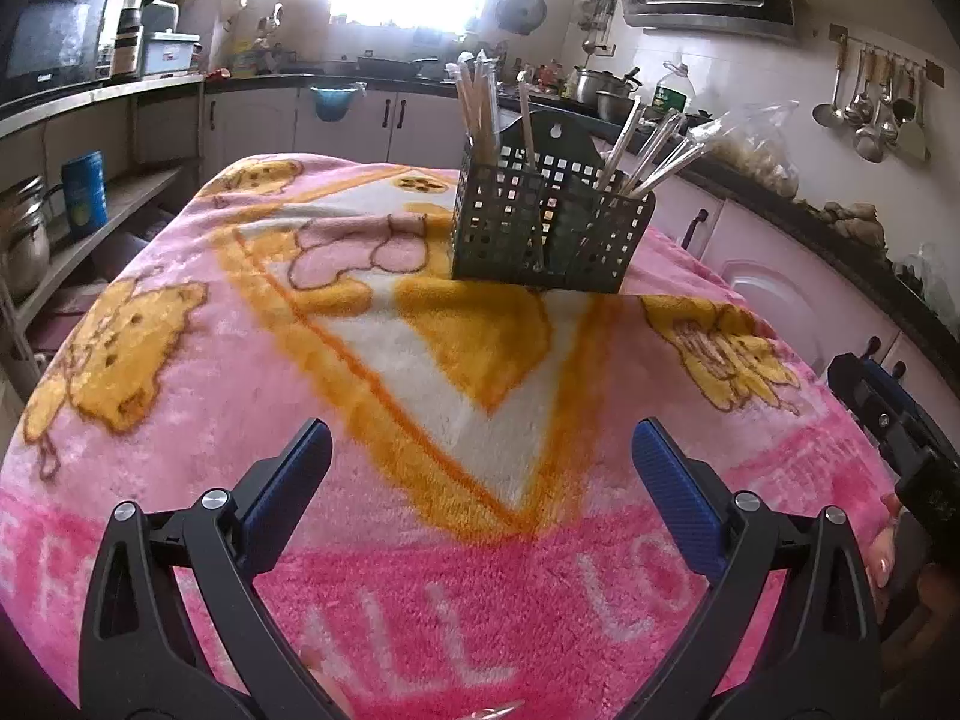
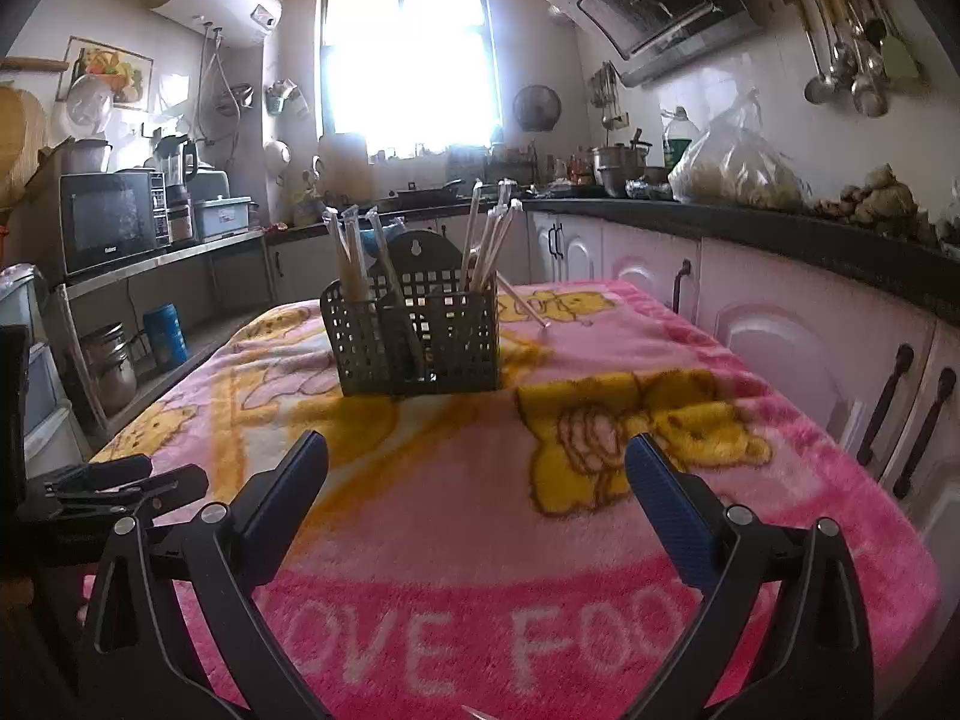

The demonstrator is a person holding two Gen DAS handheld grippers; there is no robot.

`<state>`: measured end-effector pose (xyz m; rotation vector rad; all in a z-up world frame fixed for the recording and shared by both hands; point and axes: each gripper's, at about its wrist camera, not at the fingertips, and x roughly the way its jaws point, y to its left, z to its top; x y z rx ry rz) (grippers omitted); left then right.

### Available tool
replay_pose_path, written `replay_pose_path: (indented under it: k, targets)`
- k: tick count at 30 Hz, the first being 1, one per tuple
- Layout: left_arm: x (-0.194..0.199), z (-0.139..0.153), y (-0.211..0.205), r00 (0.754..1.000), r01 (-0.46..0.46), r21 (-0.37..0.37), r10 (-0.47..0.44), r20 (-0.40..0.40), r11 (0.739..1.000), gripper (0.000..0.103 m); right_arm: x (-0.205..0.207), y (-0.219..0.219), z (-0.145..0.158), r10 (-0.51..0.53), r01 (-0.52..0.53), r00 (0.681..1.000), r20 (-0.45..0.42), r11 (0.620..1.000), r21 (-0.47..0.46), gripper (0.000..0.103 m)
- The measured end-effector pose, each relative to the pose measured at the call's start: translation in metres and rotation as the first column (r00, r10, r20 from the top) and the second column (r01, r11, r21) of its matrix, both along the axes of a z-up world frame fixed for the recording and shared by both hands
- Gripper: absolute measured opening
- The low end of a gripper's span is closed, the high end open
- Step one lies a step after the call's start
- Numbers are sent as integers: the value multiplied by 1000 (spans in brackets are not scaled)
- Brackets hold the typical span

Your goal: Organize utensils

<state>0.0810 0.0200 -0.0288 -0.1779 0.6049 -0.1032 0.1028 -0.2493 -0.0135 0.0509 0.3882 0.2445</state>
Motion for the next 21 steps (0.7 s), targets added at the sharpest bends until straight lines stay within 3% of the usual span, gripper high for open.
replay_pose_path:
  k: [21]
  targets:
    - [-11,6,-6,997,2,19,-3,74,1000,92,-6,2,-5,9,-9,1000,-1,1000,11,97]
